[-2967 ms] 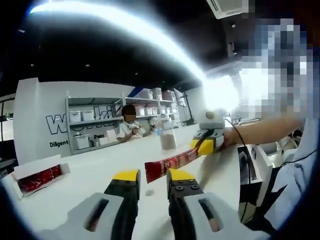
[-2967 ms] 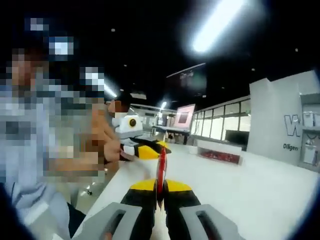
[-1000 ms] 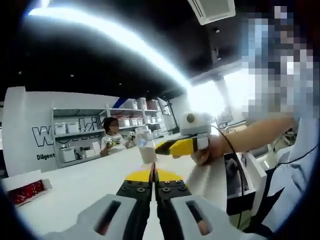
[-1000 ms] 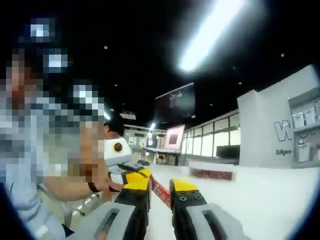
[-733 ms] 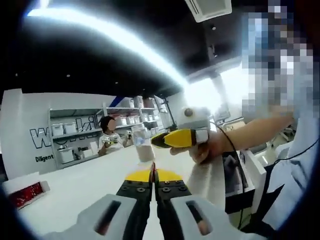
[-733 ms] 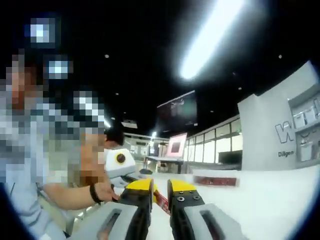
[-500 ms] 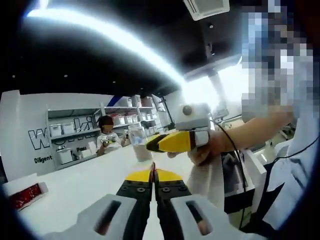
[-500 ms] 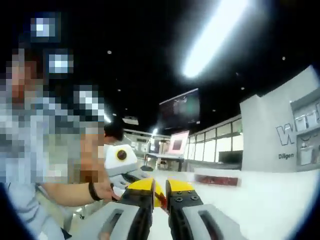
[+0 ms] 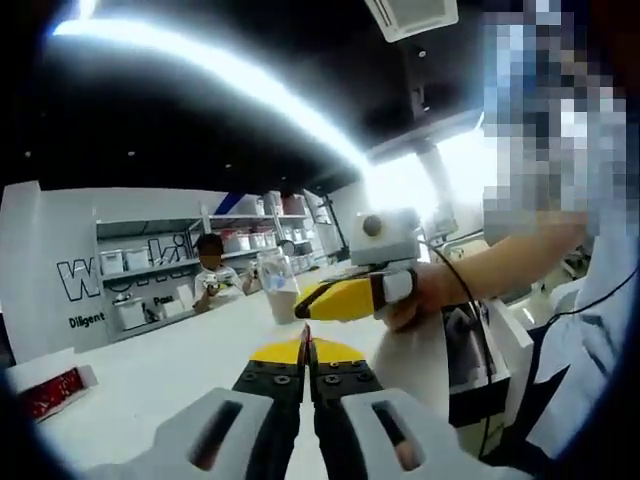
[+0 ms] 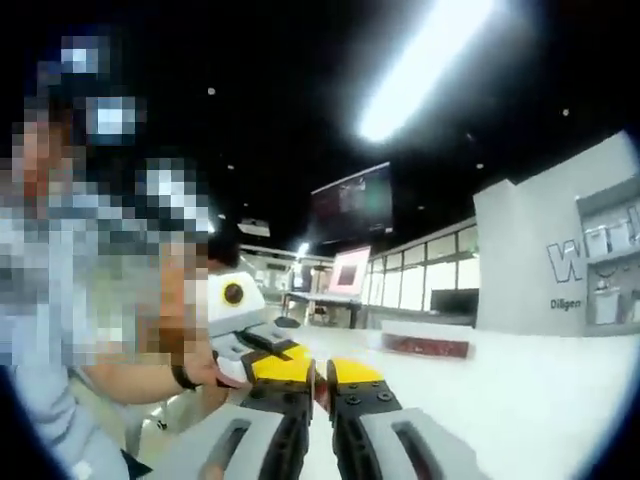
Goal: Tear open the coffee pouch, take out the coffee, and pour the coffee from the pouch into the cup
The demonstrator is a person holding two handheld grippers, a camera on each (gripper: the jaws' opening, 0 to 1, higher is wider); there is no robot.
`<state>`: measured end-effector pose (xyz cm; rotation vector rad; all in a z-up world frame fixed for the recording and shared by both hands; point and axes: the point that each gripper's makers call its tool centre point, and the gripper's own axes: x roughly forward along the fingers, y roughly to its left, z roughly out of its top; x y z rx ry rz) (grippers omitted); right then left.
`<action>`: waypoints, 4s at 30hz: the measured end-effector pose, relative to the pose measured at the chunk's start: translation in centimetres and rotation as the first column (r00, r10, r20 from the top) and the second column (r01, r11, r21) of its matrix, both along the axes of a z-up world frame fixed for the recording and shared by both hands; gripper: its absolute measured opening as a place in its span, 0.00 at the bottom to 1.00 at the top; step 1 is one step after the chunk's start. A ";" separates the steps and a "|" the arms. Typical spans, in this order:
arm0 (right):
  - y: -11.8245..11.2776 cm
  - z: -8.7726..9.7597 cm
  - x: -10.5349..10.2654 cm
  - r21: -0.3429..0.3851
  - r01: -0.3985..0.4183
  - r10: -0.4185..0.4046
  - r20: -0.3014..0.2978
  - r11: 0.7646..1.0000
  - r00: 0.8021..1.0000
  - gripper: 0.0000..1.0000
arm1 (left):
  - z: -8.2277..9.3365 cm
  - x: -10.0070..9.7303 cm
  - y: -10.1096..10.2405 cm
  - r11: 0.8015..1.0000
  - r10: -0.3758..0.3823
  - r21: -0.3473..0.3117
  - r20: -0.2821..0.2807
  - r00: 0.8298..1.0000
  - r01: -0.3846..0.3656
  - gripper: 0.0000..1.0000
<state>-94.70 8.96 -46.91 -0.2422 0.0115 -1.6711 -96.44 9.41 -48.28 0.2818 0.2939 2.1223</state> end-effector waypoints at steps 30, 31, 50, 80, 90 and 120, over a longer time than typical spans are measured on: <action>0.3 -0.6 -0.9 0.033 -0.024 0.025 -0.010 0.999 1.000 0.08 | -0.5 0.2 0.9 0.997 -0.005 -0.077 -0.079 0.997 -0.001 0.04; 0.3 -0.6 -1.0 0.033 -0.020 0.021 -0.010 0.999 1.000 0.08 | -0.5 0.3 0.9 0.997 -0.010 -0.073 -0.077 0.997 0.004 0.04; 0.7 3.5 3.3 -0.190 -0.179 0.180 -0.013 0.965 0.984 0.02 | 1.0 0.9 2.1 0.999 -0.037 0.022 -0.094 0.995 0.039 0.26; 3.6 6.3 -3.6 -0.385 0.136 -0.122 0.060 0.913 0.991 0.19 | 4.0 -2.3 3.6 0.955 -0.182 0.246 0.046 0.982 0.165 0.11; 1.7 4.4 -2.7 -0.265 0.059 -0.052 0.033 0.962 0.998 0.17 | 3.1 -1.9 3.8 0.916 -0.302 0.327 0.180 0.936 0.232 0.11; 2.7 4.9 -1.0 -0.295 0.179 -0.185 0.005 0.939 0.983 0.05 | 1.7 -2.8 4.4 0.974 -0.178 0.164 0.132 0.975 0.155 0.19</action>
